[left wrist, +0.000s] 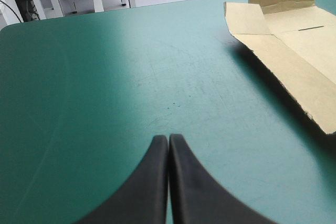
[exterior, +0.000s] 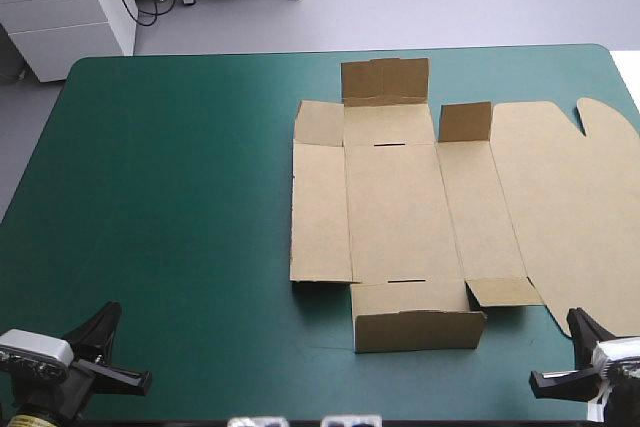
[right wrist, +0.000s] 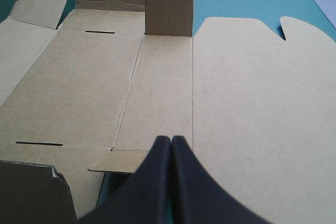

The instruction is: Fold the box

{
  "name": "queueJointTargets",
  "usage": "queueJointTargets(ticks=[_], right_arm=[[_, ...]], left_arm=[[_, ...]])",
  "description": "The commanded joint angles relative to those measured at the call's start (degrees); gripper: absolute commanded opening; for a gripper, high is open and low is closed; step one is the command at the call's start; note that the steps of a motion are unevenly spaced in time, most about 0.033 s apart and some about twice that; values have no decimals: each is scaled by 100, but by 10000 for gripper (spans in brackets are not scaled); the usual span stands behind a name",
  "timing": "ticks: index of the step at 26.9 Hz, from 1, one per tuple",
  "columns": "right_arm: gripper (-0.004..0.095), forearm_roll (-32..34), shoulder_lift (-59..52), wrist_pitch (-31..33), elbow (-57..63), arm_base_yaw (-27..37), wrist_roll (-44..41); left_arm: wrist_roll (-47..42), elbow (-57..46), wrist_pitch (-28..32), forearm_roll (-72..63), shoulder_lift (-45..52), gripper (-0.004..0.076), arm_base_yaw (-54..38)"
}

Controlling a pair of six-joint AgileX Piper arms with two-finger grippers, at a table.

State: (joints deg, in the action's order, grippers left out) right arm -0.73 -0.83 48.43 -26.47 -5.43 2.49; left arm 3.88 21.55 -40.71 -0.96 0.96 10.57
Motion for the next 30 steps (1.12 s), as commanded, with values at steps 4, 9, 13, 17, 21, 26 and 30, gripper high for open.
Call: queueJointTargets(ticks=[4,9,13,17,21,26,30], right_arm=[[-19,17,-120,-423,-128,51,24],[-19,17,-120,-423,-128,51,24],[-19,17,-120,-463,-128,51,24],[-19,17,-120,-440,-128,51,24],[-19,17,-120,-440,-128,51,24],[-19,17,-120,-429,-128,51,24],[-19,17,-120,-429,-128,51,24]], left_arm=[[-30,166,445,-21,38,-8,14],[-30,166,492,-21,38,-8,14],[-30,166,474,-49,38,-8,14],[-30,229,445,-74,-110,-8,14],[-30,529,192,-387,-859,-8,14],[-30,1197,330,-937,-2179,-8,14],[-17,1956,296,-1352,-3473,-8,14]])
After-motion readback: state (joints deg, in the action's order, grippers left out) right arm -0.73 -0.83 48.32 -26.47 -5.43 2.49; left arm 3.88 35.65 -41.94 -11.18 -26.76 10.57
